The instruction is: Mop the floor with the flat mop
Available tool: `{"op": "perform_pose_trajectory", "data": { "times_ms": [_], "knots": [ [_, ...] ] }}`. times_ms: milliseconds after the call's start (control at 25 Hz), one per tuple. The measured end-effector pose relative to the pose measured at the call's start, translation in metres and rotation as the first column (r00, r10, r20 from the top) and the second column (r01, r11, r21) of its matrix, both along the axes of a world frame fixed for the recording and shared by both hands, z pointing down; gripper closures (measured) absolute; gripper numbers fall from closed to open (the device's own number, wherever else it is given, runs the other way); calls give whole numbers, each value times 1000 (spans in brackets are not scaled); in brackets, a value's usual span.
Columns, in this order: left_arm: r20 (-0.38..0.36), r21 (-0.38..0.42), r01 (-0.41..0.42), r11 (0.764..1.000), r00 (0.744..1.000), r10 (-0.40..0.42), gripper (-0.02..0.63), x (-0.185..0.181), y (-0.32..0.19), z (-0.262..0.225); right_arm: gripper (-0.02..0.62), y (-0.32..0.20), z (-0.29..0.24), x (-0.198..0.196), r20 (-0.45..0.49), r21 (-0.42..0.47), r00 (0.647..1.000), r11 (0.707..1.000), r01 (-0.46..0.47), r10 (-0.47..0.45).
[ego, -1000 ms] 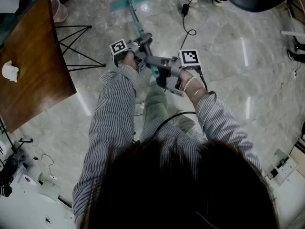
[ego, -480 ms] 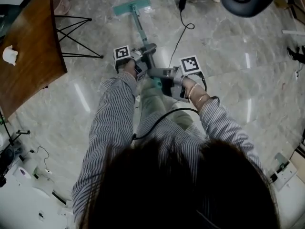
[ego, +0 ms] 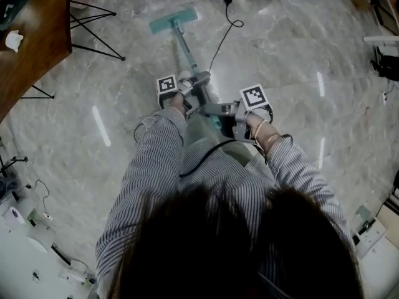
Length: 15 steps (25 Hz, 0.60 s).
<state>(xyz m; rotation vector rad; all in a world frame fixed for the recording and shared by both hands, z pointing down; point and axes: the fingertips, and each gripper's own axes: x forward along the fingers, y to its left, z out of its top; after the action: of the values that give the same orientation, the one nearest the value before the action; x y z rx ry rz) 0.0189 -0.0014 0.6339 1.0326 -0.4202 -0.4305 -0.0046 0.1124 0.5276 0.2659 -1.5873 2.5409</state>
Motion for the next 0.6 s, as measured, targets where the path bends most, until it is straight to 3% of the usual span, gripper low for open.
{"op": "perform_pose_trajectory", "data": {
  "times_ms": [200,400,600],
  "knots": [
    [-50,-17,21,1000,999,-22,476,38,96,-25,433,96,-25,37,11,-7,1000,1000,28,-28],
    [-96,-40,-58,998,994,53,485,58,130,-18,434,127,-18,52,34,-47,999,998,34,-33],
    [-132,-57,-105,993,987,97,494,77,178,-37,436,171,-36,66,67,-80,997,996,-25,30]
  ]
}}
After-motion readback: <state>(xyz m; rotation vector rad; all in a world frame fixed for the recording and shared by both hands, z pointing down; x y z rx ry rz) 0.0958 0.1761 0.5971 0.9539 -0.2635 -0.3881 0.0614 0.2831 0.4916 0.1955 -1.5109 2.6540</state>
